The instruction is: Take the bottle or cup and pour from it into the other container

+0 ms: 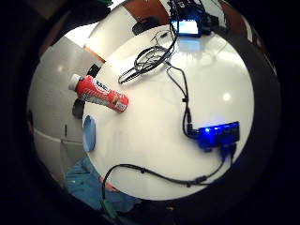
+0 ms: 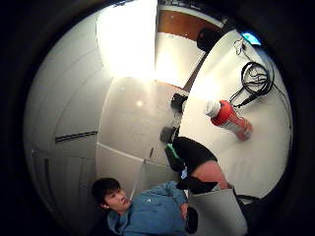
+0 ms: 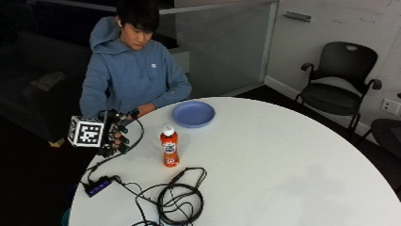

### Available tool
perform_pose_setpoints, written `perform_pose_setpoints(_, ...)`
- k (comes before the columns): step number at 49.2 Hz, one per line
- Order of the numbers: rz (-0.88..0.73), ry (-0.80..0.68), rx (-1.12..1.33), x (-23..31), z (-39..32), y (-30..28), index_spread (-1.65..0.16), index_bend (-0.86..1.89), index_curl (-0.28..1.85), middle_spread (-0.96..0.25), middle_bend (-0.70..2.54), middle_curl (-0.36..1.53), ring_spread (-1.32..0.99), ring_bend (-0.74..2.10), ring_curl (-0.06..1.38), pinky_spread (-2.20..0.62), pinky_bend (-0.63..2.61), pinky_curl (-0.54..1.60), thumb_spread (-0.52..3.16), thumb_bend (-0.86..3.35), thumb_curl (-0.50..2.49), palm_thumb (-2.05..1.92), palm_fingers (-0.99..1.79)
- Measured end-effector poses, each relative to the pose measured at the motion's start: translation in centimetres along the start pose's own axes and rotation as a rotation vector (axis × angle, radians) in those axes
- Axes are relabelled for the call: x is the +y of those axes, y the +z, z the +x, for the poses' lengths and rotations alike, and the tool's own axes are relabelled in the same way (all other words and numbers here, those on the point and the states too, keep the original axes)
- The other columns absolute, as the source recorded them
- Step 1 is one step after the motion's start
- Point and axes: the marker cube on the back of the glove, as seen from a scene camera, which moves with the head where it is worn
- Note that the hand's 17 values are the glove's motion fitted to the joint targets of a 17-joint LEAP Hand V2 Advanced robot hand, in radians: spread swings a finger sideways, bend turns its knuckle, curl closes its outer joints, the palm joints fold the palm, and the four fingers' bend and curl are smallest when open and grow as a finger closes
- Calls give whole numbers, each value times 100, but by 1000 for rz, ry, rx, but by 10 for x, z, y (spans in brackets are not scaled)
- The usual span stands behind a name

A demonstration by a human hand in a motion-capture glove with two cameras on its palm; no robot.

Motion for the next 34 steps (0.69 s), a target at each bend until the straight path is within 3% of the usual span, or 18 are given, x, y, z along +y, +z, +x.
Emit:
perform_pose_setpoints(15, -110, 44, -86, -8, 25, 70, -38, 12, 19, -4, 20, 30, 1, 44, 30, 15, 69, 30, 92, -3, 33, 54, 10)
perform_pose_setpoints(34, -138, 22, -99, -15, 18, 96, -38, 13, 21, -2, 21, 32, 1, 44, 30, 16, 69, 29, 91, -3, 34, 56, 11)
